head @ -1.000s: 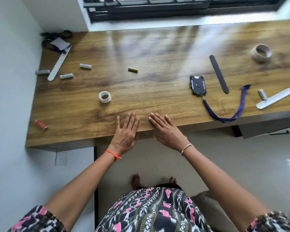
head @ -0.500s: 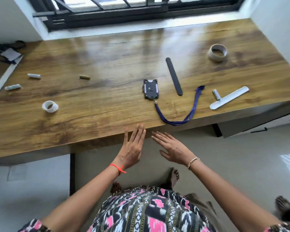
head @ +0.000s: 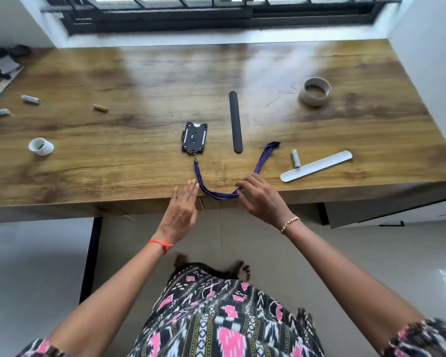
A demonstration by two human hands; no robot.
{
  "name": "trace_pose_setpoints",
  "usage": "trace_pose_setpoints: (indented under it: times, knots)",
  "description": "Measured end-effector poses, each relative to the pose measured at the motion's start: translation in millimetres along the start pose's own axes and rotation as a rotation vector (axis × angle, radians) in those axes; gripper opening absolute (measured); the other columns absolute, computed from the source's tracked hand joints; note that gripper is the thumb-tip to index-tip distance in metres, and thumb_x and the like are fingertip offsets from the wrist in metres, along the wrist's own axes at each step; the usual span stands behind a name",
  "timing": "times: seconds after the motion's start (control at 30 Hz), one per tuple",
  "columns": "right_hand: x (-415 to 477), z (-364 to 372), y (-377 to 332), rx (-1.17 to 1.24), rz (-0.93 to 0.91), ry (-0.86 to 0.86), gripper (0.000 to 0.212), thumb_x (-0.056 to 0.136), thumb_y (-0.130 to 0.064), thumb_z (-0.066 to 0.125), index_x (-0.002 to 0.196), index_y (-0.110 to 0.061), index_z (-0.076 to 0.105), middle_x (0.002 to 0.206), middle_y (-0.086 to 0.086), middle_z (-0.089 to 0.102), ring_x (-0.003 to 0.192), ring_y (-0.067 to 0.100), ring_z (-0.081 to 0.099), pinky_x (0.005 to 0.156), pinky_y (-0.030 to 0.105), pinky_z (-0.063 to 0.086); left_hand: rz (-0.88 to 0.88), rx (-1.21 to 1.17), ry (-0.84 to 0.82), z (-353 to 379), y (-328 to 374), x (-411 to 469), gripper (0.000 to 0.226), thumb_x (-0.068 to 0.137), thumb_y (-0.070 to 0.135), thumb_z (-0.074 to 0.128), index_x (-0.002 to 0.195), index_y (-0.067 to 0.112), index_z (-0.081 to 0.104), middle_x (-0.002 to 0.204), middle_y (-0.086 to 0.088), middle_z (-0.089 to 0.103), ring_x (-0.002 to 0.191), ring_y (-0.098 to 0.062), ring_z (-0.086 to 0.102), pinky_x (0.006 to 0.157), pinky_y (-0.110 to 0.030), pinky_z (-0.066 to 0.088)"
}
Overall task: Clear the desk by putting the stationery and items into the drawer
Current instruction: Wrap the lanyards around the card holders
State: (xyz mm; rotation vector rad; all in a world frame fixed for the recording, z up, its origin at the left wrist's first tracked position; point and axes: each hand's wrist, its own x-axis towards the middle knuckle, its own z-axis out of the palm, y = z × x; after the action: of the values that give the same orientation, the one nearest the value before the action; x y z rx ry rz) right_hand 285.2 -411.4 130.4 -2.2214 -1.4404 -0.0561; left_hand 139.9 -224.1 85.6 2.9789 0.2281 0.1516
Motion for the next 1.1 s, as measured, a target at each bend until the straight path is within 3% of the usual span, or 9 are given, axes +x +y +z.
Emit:
trace_pose_setpoints:
  times: [0.17,0.27,0.47,0.57,0.63,0.73,0.87,0.97,1.1]
  knots:
    - [33.6,0.8,-2.3,0.047,0.055,-0.063,0.025,0.089,-0.021,0.048,0.092,-0.003,0.065,0.088,0.009,0.064,0.085,0.023,0.059,0.073,0.032,0.052,-0.024,-0.121,0.097,-16.1,-14.6,27.3,0.059,0.072,-0.021,0.052,0.130,-0.012,0.042,0.131,-0.027,0.050,0.124,-0.036,0.049,0.107,-0.043,0.035]
    - [55.8,3.2,-4.7,0.058,0.083,-0.081,0.021,0.090,-0.020,0.055,0.092,-0.002,0.065,0.089,0.012,0.065,0.083,0.025,0.060,0.068,0.032,0.051,-0.011,-0.110,0.110,-24.9,-27.1,52.7,0.060,0.066,-0.025,0.056,0.124,-0.013,0.048,0.125,-0.028,0.055,0.117,-0.037,0.055,0.104,-0.043,0.036]
    - [99.2,18.4,-19.7,-0.115,0.212,-0.258,0.045,0.094,-0.046,0.043,0.096,-0.007,0.065,0.095,0.007,0.067,0.082,0.023,0.063,0.066,0.034,0.051,-0.010,-0.172,0.068,-36.2,-53.2,94.9,0.053,0.070,-0.022,0.055,0.121,-0.009,0.053,0.128,-0.025,0.053,0.120,-0.037,0.053,0.105,-0.042,0.038]
    - [118.2,30.7,-28.3,-0.154,0.280,-0.325,0.047,0.093,-0.050,0.042,0.095,-0.007,0.062,0.096,0.009,0.066,0.086,0.024,0.063,0.069,0.034,0.049,0.002,-0.210,0.038,-37.6,-63.3,107.5,0.049,0.071,-0.021,0.051,0.119,-0.009,0.054,0.128,-0.026,0.052,0.121,-0.038,0.051,0.102,-0.045,0.043]
    - [127.9,37.9,-32.7,-0.151,0.323,-0.358,0.043,0.092,-0.049,0.046,0.095,-0.008,0.060,0.096,0.010,0.066,0.087,0.025,0.063,0.067,0.033,0.045,0.016,-0.223,0.022,-36.9,-69.5,113.0,0.043,0.074,-0.016,0.047,0.116,-0.010,0.056,0.128,-0.027,0.052,0.120,-0.039,0.052,0.103,-0.045,0.041]
    - [140.8,46.3,-34.8,-0.109,0.408,-0.370,0.035,0.090,-0.041,0.051,0.099,-0.007,0.058,0.101,0.011,0.064,0.092,0.028,0.062,0.067,0.034,0.043,0.064,-0.246,-0.032,-32.7,-80.8,118.8,0.046,0.077,0.008,0.032,0.111,-0.010,0.059,0.127,-0.028,0.053,0.118,-0.040,0.053,0.103,-0.045,0.040]
    - [149.1,49.0,-32.3,0.134,0.536,-0.346,0.022,0.082,-0.025,0.058,0.087,-0.004,0.060,0.087,0.013,0.064,0.081,0.028,0.061,0.062,0.035,0.043,0.109,-0.283,-0.104,-26.1,-88.6,124.1,0.051,0.078,0.020,0.036,0.114,-0.009,0.057,0.124,-0.027,0.056,0.115,-0.040,0.055,0.101,-0.049,0.039]
    - [150.4,42.5,-28.5,0.453,0.585,-0.277,0.014,0.075,-0.018,0.065,0.069,-0.007,0.060,0.069,0.009,0.061,0.065,0.020,0.055,0.058,0.031,0.041,0.105,-0.351,-0.081,-28.6,-92.6,128.3,0.049,0.079,0.016,0.041,0.121,-0.006,0.053,0.122,-0.024,0.055,0.113,-0.036,0.055,0.102,-0.040,0.043]
    - [152.8,21.3,-27.3,0.771,0.550,-0.266,0.004,0.075,-0.006,0.067,0.076,-0.003,0.065,0.069,0.009,0.066,0.063,0.014,0.060,0.066,0.029,0.050,0.079,-0.435,0.075,-38.5,-94.8,138.6,0.037,0.087,0.008,0.043,0.118,-0.004,0.057,0.116,-0.021,0.059,0.105,-0.033,0.060,0.090,-0.026,0.042]
